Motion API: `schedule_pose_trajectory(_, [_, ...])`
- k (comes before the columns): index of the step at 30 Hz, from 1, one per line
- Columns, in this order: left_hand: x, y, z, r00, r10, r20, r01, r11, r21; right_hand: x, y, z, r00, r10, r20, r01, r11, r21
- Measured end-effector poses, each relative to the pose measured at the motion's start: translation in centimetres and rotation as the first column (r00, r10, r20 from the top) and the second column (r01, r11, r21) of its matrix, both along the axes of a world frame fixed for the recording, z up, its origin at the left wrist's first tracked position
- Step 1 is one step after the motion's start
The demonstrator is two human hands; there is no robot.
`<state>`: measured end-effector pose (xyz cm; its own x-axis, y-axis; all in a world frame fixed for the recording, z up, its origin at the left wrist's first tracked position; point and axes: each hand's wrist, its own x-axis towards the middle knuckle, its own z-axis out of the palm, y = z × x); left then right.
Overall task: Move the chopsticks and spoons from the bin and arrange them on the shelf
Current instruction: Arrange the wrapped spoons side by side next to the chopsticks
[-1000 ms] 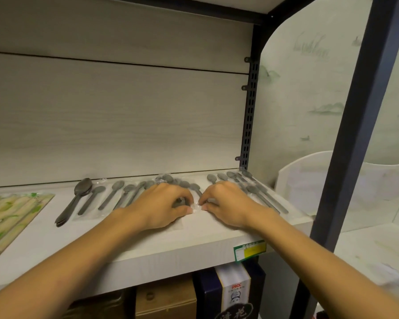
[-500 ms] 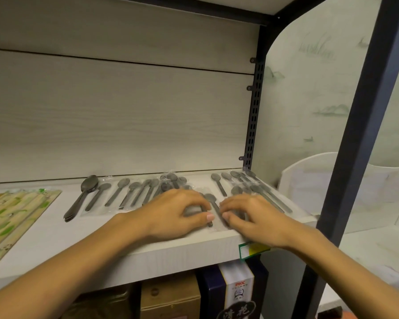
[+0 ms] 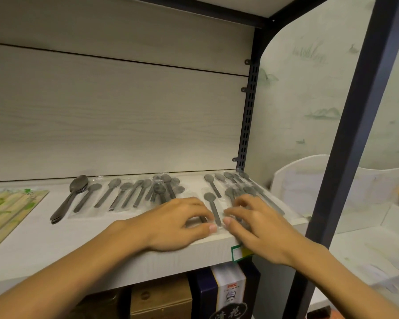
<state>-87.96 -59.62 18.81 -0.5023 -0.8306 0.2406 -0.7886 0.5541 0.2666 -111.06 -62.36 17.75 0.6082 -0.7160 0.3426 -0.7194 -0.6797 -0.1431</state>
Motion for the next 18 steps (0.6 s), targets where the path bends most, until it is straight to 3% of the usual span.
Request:
schedule_pose_trajectory(8, [-1.3, -0.9, 0.3, 0.995, 0.014, 0.101, -0.019, 0.999, 0.041, -0.9, -0.8, 0.2, 0.996, 0.087, 0.024, -0.089, 0.993, 0.074])
schedule_pose_trajectory(18, [-1.7, -0.6, 0.3, 0.999, -0.008, 0.047, 0.007, 1.000, 0.013, -1.0, -1.5, 0.9, 0.990, 0.129, 0.057, -0.129, 0.992, 0.009])
